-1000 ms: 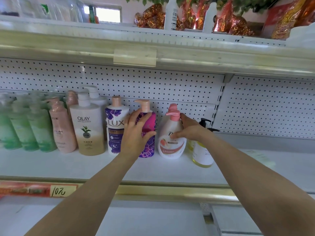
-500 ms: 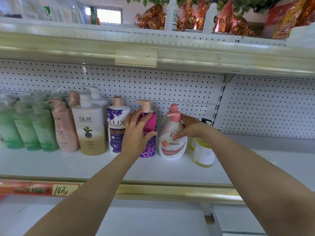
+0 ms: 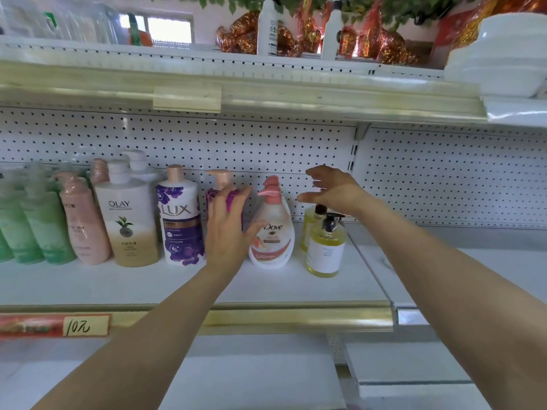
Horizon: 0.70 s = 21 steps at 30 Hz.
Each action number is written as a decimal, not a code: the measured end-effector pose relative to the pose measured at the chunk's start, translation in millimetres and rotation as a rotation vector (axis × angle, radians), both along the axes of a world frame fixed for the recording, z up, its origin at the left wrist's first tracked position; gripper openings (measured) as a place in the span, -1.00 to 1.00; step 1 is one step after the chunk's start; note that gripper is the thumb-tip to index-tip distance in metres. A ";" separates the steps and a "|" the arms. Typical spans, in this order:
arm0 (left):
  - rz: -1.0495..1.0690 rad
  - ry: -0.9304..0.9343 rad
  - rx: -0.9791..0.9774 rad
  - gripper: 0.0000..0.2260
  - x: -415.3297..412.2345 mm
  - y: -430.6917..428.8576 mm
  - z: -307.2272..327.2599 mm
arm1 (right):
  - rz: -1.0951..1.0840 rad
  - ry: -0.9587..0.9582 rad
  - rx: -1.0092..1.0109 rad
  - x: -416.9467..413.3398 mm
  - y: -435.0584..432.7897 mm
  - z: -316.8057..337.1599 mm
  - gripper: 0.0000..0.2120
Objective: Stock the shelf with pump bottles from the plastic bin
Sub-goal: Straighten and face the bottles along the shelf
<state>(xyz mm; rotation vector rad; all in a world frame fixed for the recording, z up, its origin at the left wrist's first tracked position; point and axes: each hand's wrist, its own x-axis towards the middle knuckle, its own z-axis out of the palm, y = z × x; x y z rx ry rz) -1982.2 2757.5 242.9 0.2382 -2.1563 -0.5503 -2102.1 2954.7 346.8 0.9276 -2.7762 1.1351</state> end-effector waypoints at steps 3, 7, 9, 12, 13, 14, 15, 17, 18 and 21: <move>-0.085 -0.034 0.124 -0.44 -4.6 28.5 -3.9 | -0.083 0.028 0.154 -1.8 30.6 -8.7 -0.13; -0.046 -0.097 0.330 -0.34 -15.1 45.4 -16.5 | -0.153 -0.090 0.174 -2.1 56.2 -39.0 0.00; -0.040 -0.136 0.366 -0.28 -20.9 48.4 -21.0 | -0.172 -0.145 0.169 -2.2 62.6 -55.9 -0.01; -0.040 -0.186 0.357 -0.26 -30.7 48.5 -23.3 | -0.143 -0.205 0.146 -3.4 62.1 -76.3 -0.15; -0.035 -0.200 0.350 -0.25 -33.8 47.6 -23.3 | -0.123 -0.205 0.145 -3.8 60.7 -81.2 -0.23; -0.024 -0.213 0.345 -0.24 -36.8 46.0 -23.3 | -0.114 -0.200 0.153 -6.2 59.0 -85.7 -0.30; -0.008 -0.222 0.339 -0.22 -39.2 44.4 -23.1 | -0.112 -0.181 0.168 -7.7 57.8 -88.6 -0.33; 0.026 -0.227 0.328 -0.23 -43.4 41.2 -23.0 | -0.119 -0.157 0.170 -11.1 56.0 -91.3 -0.27; 0.040 -0.223 0.327 -0.25 -45.0 39.6 -22.8 | -0.123 -0.159 0.157 -13.4 55.2 -92.3 -0.22; 0.061 -0.207 0.327 -0.32 -48.9 36.5 -23.5 | -0.108 -0.191 0.150 -21.9 56.0 -95.4 -0.14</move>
